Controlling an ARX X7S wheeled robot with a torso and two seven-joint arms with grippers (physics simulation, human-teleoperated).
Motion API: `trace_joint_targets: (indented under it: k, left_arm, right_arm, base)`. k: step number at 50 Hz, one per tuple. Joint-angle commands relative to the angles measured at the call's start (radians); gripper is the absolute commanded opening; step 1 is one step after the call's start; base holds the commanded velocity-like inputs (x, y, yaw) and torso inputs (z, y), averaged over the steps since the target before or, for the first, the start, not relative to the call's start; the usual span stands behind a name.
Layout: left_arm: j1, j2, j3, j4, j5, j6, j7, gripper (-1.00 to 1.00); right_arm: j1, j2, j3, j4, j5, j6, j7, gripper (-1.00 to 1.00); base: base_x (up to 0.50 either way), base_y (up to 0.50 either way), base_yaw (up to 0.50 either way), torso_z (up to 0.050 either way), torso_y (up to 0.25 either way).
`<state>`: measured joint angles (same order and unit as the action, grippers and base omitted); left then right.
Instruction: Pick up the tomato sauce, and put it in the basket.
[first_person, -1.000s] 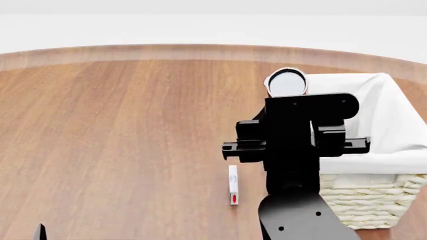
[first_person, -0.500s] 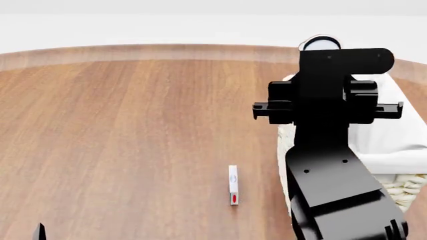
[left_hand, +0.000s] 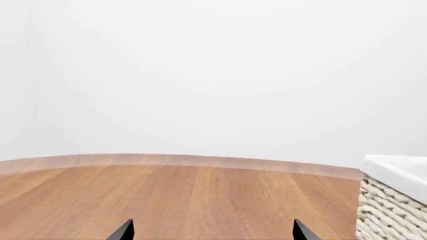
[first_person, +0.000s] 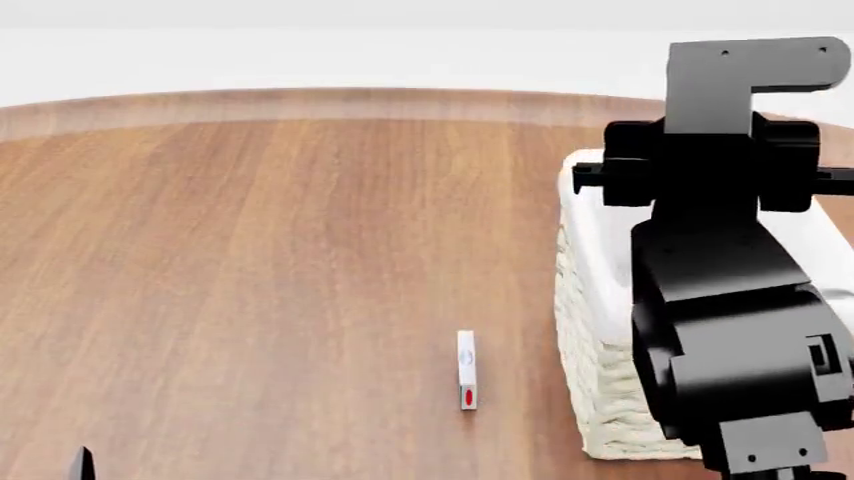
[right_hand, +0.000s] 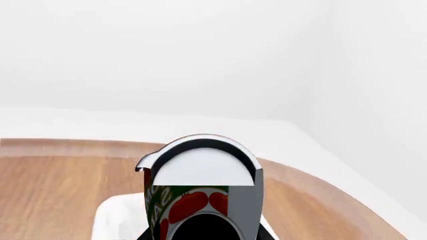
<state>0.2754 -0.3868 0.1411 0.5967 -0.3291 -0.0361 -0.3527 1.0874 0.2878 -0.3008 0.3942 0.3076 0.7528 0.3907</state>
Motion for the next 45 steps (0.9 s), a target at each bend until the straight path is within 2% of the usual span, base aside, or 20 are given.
trace_joint_targets:
  k: [1, 10, 16, 23, 28, 31, 45]
  left_arm:
    - [-0.002, -0.001, 0.005, -0.006, -0.001, 0.003, -0.001, 1.00]
    - [-0.005, -0.001, 0.007, -0.011, -0.003, 0.005, -0.003, 1.00]
    - [-0.009, -0.003, 0.005, -0.022, -0.006, 0.008, -0.002, 1.00]
    - [-0.016, 0.000, 0.012, -0.032, -0.004, 0.012, 0.000, 1.00]
    - [-0.015, -0.003, 0.009, -0.040, -0.006, 0.015, -0.001, 1.00]
    - [-0.013, -0.005, 0.007, -0.033, -0.009, 0.012, -0.003, 1.00]
    - [-0.022, -0.005, 0.014, -0.053, -0.007, 0.017, -0.002, 1.00]
  right_arm:
    - [0.103, -0.004, -0.014, 0.194, -0.036, -0.007, -0.052, -1.00]
    - [0.176, -0.018, -0.036, 0.387, -0.054, -0.061, -0.096, -1.00]
    - [0.303, -0.062, -0.066, 0.700, -0.089, -0.167, -0.148, -1.00]
    - [0.390, -0.102, -0.089, 0.908, -0.110, -0.246, -0.209, -1.00]
    - [0.412, -0.106, -0.093, 0.913, -0.134, -0.202, -0.265, -1.00]
    - [0.410, -0.106, -0.051, 0.914, -0.136, -0.175, -0.228, -1.00]
    - [0.388, -0.114, 0.055, 0.914, -0.229, -0.055, -0.248, -1.00]
  base:
    - [0.00, 0.00, 0.00, 0.000, 0.010]
    - [0.00, 0.00, 0.00, 0.000, 0.000]
    - [0.00, 0.00, 0.00, 0.000, 0.000]
    - [0.00, 0.00, 0.00, 0.000, 0.000]
    - [0.00, 0.00, 0.00, 0.000, 0.000]
    - [0.00, 0.00, 0.00, 0.000, 0.000]
    - [0.00, 0.00, 0.00, 0.000, 0.001]
